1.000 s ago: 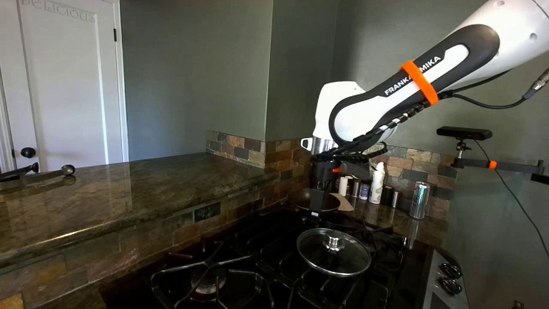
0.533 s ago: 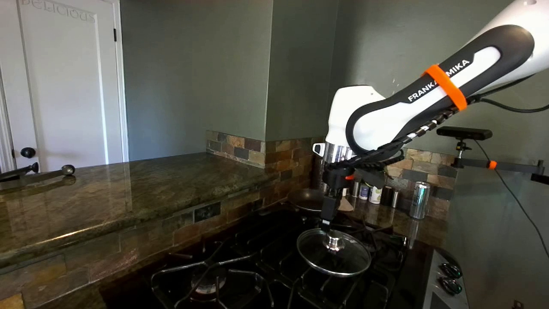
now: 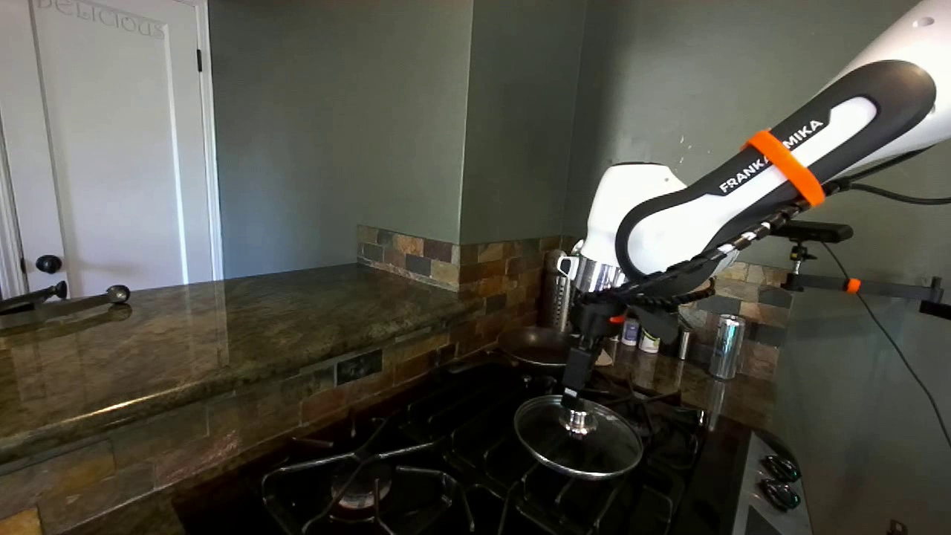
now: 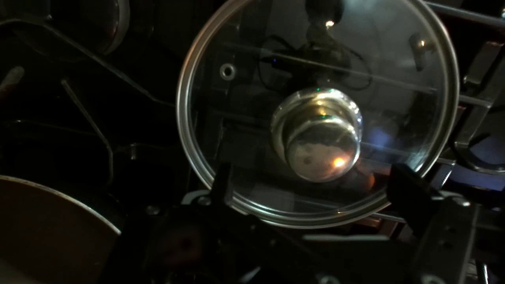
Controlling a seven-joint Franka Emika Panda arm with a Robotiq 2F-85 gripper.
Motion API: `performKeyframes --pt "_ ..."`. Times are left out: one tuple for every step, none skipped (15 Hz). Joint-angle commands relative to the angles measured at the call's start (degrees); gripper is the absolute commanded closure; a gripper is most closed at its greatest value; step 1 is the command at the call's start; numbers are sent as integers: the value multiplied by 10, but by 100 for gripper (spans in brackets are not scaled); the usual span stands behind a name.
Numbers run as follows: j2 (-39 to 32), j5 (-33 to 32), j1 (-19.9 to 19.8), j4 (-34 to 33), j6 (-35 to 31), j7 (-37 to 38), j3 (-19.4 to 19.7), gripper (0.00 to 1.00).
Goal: Move the black pan to the right then put the lid on top
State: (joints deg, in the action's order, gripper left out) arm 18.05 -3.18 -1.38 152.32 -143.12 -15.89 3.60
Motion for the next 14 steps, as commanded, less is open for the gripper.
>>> performKeyframes --pt "0 44 21 11 -6 -31 23 0" --pt "-2 48 21 9 -4 -32 24 0" --pt "-4 54 23 8 -3 -38 27 0" --pt "-7 54 22 7 -3 -37 26 0" --pt "-9 62 27 4 0 -51 30 0" --pt "-13 64 28 2 7 -52 30 0" --pt "-14 63 28 1 9 -52 29 0" --pt "-14 61 26 2 13 -51 28 0" --pt "-15 54 23 1 16 -44 26 0" --pt "-17 54 22 1 19 -44 25 0" --pt "-19 49 20 0 23 -39 23 0" --pt "-22 47 19 -1 25 -38 22 0" --pt "-24 44 18 -2 27 -35 21 0" --pt "-27 42 16 -3 27 -33 21 0"
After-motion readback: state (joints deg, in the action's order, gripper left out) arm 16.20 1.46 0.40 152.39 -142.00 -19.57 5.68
